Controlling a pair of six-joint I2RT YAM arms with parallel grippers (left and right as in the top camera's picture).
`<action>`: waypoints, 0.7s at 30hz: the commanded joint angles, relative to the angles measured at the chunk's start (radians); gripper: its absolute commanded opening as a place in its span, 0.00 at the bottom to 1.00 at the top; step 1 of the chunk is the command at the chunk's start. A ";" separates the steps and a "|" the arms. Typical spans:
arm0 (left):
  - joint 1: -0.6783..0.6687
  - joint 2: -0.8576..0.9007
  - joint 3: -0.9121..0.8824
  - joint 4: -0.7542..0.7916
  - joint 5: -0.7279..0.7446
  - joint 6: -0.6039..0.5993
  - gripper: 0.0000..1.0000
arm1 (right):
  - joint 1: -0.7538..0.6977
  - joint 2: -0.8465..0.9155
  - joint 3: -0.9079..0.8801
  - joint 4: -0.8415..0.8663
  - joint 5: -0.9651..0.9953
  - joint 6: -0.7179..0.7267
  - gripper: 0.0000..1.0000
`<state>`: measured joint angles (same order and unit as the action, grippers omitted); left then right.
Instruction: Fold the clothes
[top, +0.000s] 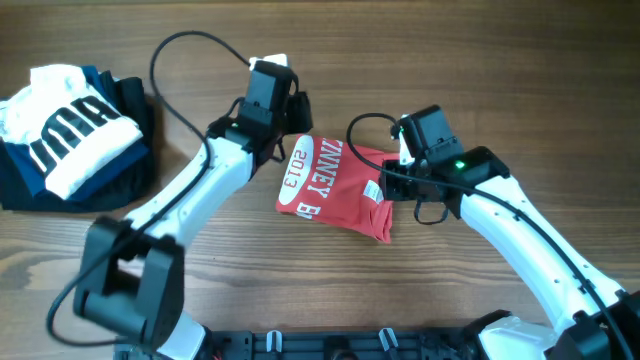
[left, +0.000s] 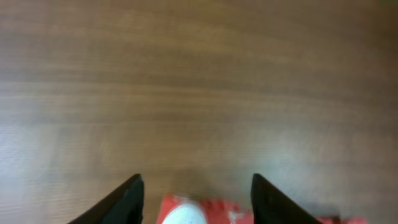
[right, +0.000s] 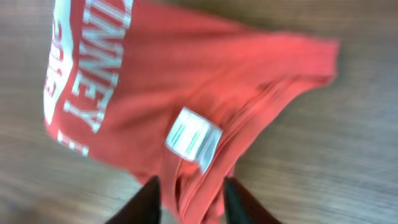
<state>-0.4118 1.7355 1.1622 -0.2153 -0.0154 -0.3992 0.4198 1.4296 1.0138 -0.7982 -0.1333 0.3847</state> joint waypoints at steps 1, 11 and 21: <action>0.005 0.104 0.001 0.063 0.089 0.029 0.56 | -0.002 0.029 -0.027 -0.015 -0.079 0.042 0.23; 0.004 0.246 0.001 0.036 0.139 0.029 0.54 | 0.014 0.096 -0.097 0.017 -0.209 0.014 0.16; 0.005 0.253 0.001 -0.198 0.121 0.034 0.42 | 0.061 0.223 -0.117 0.082 -0.174 0.008 0.19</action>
<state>-0.4118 1.9728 1.1835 -0.3244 0.1066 -0.3813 0.4786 1.6035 0.9051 -0.7277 -0.3153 0.3992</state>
